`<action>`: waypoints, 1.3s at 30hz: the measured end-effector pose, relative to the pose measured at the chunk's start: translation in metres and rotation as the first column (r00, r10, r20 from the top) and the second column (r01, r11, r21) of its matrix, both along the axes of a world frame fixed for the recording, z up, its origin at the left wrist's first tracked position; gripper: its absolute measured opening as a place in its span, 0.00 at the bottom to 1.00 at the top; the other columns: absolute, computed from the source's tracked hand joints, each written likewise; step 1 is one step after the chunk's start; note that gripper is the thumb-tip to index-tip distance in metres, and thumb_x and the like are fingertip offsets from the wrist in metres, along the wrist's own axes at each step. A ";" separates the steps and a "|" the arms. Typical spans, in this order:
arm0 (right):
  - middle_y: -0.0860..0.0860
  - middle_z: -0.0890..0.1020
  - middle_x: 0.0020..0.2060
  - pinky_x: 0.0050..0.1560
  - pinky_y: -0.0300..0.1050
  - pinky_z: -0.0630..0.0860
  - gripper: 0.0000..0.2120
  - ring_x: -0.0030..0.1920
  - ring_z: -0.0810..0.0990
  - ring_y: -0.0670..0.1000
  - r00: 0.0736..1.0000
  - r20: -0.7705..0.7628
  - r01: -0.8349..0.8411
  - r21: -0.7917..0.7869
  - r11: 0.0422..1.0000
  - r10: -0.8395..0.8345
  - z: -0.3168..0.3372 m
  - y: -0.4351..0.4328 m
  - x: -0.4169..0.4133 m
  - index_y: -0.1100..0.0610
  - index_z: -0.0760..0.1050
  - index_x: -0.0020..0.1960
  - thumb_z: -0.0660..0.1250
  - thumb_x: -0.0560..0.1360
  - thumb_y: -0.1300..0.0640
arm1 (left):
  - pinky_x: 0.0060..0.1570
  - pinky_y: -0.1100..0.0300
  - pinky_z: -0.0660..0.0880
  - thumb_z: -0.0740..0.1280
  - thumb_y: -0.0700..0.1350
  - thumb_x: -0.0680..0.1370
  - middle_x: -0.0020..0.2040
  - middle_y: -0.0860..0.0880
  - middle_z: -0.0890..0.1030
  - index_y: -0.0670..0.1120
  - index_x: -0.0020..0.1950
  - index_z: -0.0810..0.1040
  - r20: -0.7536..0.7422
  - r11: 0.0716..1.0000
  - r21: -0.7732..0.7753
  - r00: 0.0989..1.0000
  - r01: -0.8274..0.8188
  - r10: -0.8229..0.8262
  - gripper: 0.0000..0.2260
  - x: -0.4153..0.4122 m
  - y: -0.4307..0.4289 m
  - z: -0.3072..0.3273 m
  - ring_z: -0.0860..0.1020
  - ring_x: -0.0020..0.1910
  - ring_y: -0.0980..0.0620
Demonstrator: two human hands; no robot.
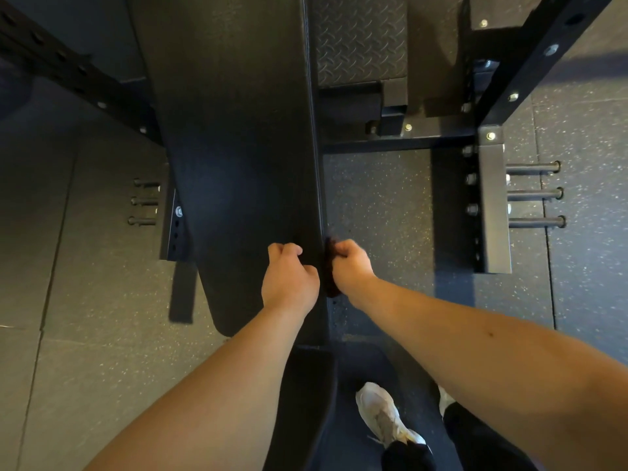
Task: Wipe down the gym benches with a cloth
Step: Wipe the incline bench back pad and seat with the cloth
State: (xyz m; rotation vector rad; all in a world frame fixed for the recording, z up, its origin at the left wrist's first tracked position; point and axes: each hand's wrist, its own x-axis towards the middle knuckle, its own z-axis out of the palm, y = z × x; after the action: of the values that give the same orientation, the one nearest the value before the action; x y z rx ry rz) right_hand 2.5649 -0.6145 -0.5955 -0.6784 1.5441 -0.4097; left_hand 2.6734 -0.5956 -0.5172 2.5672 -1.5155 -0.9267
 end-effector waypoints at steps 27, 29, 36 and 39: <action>0.54 0.80 0.51 0.52 0.58 0.82 0.05 0.50 0.81 0.55 0.961 0.073 0.274 -0.090 0.958 -0.268 -0.002 0.001 0.018 0.50 0.73 0.55 0.60 0.83 0.56 | 0.59 0.59 0.78 0.69 0.36 0.79 0.73 0.50 0.63 0.48 0.76 0.68 -0.062 0.976 -0.209 0.995 0.061 -0.076 0.26 0.008 0.037 -0.025 0.76 0.65 0.50; 0.54 0.79 0.52 0.52 0.56 0.82 0.06 0.51 0.81 0.55 0.967 0.053 0.254 -0.144 0.956 -0.249 -0.010 0.018 0.022 0.47 0.72 0.52 0.59 0.83 0.57 | 0.57 0.62 0.78 0.68 0.36 0.79 0.74 0.51 0.62 0.49 0.76 0.67 -0.069 0.981 -0.191 0.997 0.033 -0.047 0.27 0.009 0.041 -0.028 0.75 0.64 0.51; 0.56 0.78 0.55 0.54 0.58 0.81 0.08 0.51 0.80 0.56 0.997 -0.059 0.049 0.069 0.996 -0.045 -0.046 0.083 0.020 0.50 0.73 0.57 0.58 0.83 0.60 | 0.55 0.60 0.79 0.68 0.38 0.79 0.75 0.50 0.61 0.49 0.77 0.65 -0.027 0.996 -0.089 1.000 -0.016 0.014 0.27 0.006 0.075 -0.043 0.76 0.63 0.51; 0.55 0.79 0.52 0.57 0.59 0.81 0.10 0.51 0.81 0.56 0.999 -0.053 0.023 0.251 0.968 -0.010 -0.044 0.087 0.017 0.50 0.73 0.59 0.58 0.82 0.60 | 0.55 0.60 0.79 0.69 0.39 0.80 0.75 0.50 0.61 0.49 0.77 0.65 -0.011 0.998 -0.058 1.000 -0.023 0.022 0.27 0.009 0.080 -0.043 0.76 0.63 0.51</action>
State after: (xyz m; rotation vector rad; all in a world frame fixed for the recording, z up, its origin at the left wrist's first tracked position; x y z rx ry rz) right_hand 2.5817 -0.5271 -0.6394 -0.4811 1.6181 -0.2038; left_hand 2.6825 -0.5160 -0.5599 2.5300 -1.4850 -0.8783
